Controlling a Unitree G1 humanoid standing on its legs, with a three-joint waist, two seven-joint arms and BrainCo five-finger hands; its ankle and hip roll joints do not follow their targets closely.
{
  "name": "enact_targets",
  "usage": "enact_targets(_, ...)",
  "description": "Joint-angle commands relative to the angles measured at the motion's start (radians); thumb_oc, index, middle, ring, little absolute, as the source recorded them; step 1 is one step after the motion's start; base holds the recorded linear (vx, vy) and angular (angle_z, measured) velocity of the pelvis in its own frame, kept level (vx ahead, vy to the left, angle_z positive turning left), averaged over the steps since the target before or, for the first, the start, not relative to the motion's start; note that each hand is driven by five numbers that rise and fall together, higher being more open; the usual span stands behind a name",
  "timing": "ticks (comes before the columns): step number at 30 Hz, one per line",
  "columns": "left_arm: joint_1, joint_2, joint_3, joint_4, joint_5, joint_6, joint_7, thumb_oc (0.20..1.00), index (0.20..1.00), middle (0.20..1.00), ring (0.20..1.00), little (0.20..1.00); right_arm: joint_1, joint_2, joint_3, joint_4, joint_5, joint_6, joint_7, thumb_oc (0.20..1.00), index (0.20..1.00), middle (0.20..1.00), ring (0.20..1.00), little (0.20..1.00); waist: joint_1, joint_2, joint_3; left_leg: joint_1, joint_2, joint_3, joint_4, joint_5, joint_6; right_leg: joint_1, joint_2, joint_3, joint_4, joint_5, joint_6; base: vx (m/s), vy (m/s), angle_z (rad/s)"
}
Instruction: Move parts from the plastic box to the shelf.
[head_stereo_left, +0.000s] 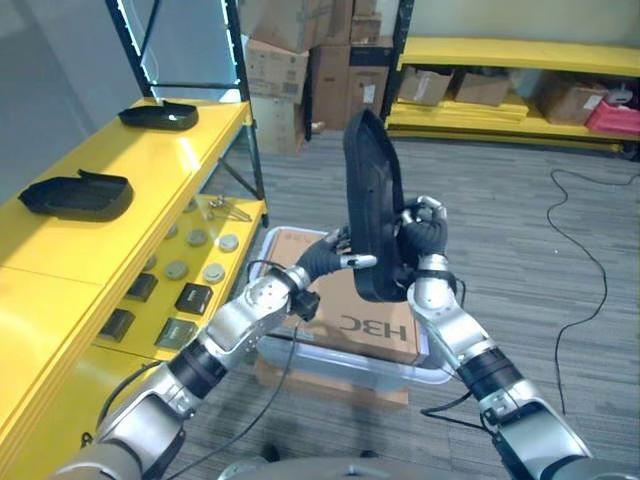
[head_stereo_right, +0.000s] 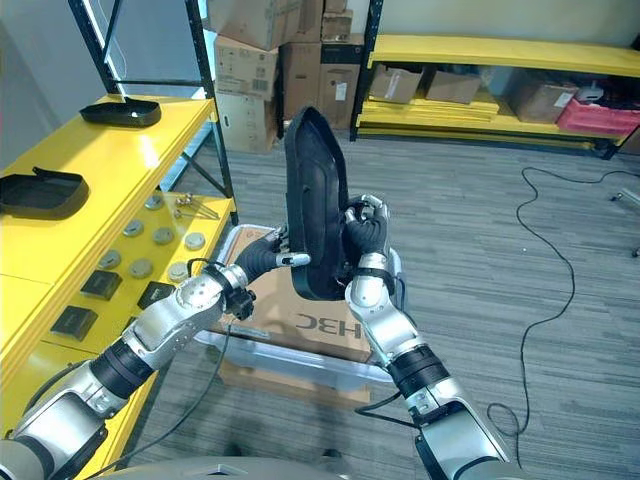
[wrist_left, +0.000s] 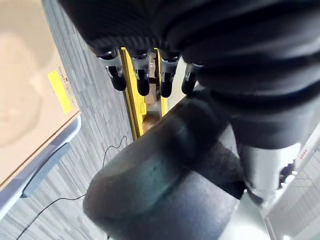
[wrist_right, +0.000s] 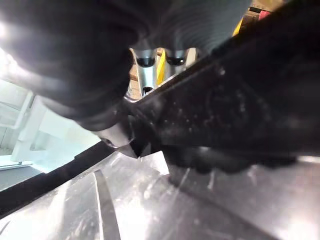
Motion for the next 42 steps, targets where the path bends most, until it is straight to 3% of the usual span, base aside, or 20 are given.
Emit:
enact_targets(1, -0.079, -0.072, -0.06, 0.063, 0.021, -0.049, 0.006, 1.0, 1.0, 1.0, 1.0, 1.0, -0.151, 0.017, 0.025, -0.004, -0.044, -0.04, 0.006, 0.2, 0.2, 0.2, 0.2, 0.2, 0.022, -0.001, -0.04, 0.012, 0.027, 0.011, 0.047, -0.087, 0.003, -0.036, -0.01, -0.007, 0.058, -0.062, 0.063, 0.0, 0.0, 0.0)
enact_targets(9, -0.054, -0.096, -0.059, 0.141, 0.015, -0.009, 0.024, 1.0, 1.0, 1.0, 1.0, 1.0, -0.197, 0.023, 0.074, -0.011, -0.152, 0.016, -0.005, 0.2, 0.2, 0.2, 0.2, 0.2, 0.039, -0.002, -0.043, 0.016, 0.026, 0.004, 0.049, -0.092, 0.004, -0.029, -0.009, -0.01, 0.06, -0.068, 0.061, 0.0, 0.0, 0.0)
enact_targets(21, -0.035, -0.095, -0.05, 0.206, 0.08, -0.012, 0.016, 1.0, 1.0, 1.0, 1.0, 1.0, -0.211, 0.035, 0.143, -0.035, -0.187, 0.018, 0.067, 0.2, 0.2, 0.2, 0.2, 0.2, 0.06, -0.002, -0.035, 0.014, 0.021, -0.006, 0.059, -0.098, 0.006, -0.025, -0.012, -0.017, 0.063, -0.071, 0.061, 0.0, 0.0, 0.0)
enact_targets(42, -0.043, -0.115, -0.086, 0.267, 0.123, 0.001, 0.027, 1.0, 1.0, 1.0, 1.0, 1.0, -0.223, 0.089, 0.208, -0.071, -0.199, 0.028, 0.084, 0.2, 0.2, 0.2, 0.2, 0.2, 0.066, 0.001, -0.025, 0.02, 0.021, -0.011, 0.063, -0.1, 0.005, -0.02, -0.013, -0.016, 0.069, -0.074, 0.061, 0.0, 0.0, 0.01)
